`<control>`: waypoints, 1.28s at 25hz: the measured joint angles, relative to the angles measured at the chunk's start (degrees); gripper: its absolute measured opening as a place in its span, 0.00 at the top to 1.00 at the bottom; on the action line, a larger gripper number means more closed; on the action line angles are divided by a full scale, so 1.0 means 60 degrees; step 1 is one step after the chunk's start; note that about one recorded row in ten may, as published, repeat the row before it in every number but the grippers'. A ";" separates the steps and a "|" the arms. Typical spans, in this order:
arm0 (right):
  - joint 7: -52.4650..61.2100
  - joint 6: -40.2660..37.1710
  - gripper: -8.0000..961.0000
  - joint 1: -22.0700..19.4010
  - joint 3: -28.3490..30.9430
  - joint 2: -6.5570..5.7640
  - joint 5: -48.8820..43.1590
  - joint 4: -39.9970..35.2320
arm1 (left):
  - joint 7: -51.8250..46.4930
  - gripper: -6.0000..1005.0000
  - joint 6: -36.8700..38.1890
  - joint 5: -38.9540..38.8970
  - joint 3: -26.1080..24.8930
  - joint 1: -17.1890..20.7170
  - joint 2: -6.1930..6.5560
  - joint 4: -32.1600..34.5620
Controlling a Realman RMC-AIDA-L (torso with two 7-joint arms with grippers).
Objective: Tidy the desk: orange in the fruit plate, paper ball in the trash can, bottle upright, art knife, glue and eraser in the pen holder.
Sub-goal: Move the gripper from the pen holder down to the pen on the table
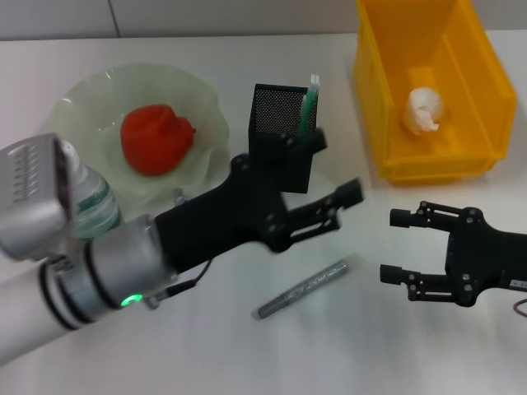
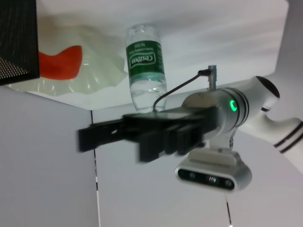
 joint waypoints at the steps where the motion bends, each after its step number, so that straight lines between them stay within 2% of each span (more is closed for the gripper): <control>1: 0.0000 0.0000 0.27 0.0000 0.0000 0.0000 0.0000 0.0000 | 0.0000 0.17 0.0000 0.0000 0.0000 0.0000 0.0000 0.0000; 2: 0.0105 -0.0077 0.27 0.0030 0.0001 -0.0038 0.0000 -0.0015 | -0.0071 0.17 0.0581 0.0258 -0.0119 -0.0012 0.0102 -0.0413; 3: 0.0225 -0.0166 0.27 0.0066 0.0000 -0.0091 0.0000 -0.0018 | -0.0071 0.17 0.0581 0.0258 -0.0119 -0.0012 0.0102 -0.0413; 7: 0.0706 -0.0498 0.27 0.0177 -0.0049 -0.0282 -0.0031 -0.0088 | -0.0141 0.17 0.1254 0.0734 -0.0129 -0.0047 0.0389 -0.0797; 9: 0.0822 -0.0545 0.27 0.0209 -0.0071 -0.0310 -0.0040 -0.0106 | -0.0214 0.17 0.1521 0.1059 -0.0149 -0.0061 0.0568 -0.0894; 11: 0.1154 -0.0757 0.27 0.0299 -0.0095 -0.0365 -0.0058 -0.0206 | -0.0344 0.17 0.2160 0.1578 -0.0349 -0.0055 0.0973 -0.1296; 13: 0.1443 -0.0896 0.27 0.0364 -0.0095 -0.0400 -0.0063 -0.0336 | -0.0349 0.17 0.2335 0.1689 -0.0384 -0.0057 0.1058 -0.1450; 14: 0.1765 -0.0987 0.27 0.0437 -0.0092 -0.0427 -0.0065 -0.0478 | -0.0344 0.17 0.2615 0.1901 -0.0404 -0.0081 0.1215 -0.1735; 17: 0.2297 -0.1103 0.27 0.0618 -0.0105 -0.0458 -0.0110 -0.0708 | -0.0320 0.17 0.2722 0.2017 -0.0405 -0.0094 0.1291 -0.1873; 18: 0.2631 -0.1188 0.27 0.0804 -0.0117 -0.0481 -0.0227 -0.0860 | -0.0242 0.17 0.2825 0.2323 -0.0409 -0.0126 0.1484 -0.2155; 20: 0.2965 -0.1299 0.27 0.1012 -0.0125 -0.0498 -0.0434 -0.1013 | -0.0233 0.17 0.2833 0.2645 -0.0411 -0.0223 0.1638 -0.2293; 26: 0.3963 -0.1473 0.27 0.1833 -0.0204 -0.0510 -0.1565 -0.1544 | -0.0210 0.17 0.2828 0.3010 -0.0411 -0.0506 0.1757 -0.2713; 30: 0.4512 -0.1403 0.27 0.2347 -0.0699 -0.0511 -0.2089 -0.1855 | -0.0203 0.17 0.2827 0.3079 -0.0352 -0.0620 0.1768 -0.2838; 31: 0.4847 -0.1283 0.27 0.2602 -0.1245 -0.0510 -0.2182 -0.2077 | -0.0202 0.17 0.2811 0.3090 -0.0292 -0.0676 0.1794 -0.2874; 32: 0.4847 -0.1283 0.27 0.2602 -0.1245 -0.0510 -0.2182 -0.2077 | -0.0201 0.17 0.2801 0.3110 -0.0279 -0.0688 0.1802 -0.2878</control>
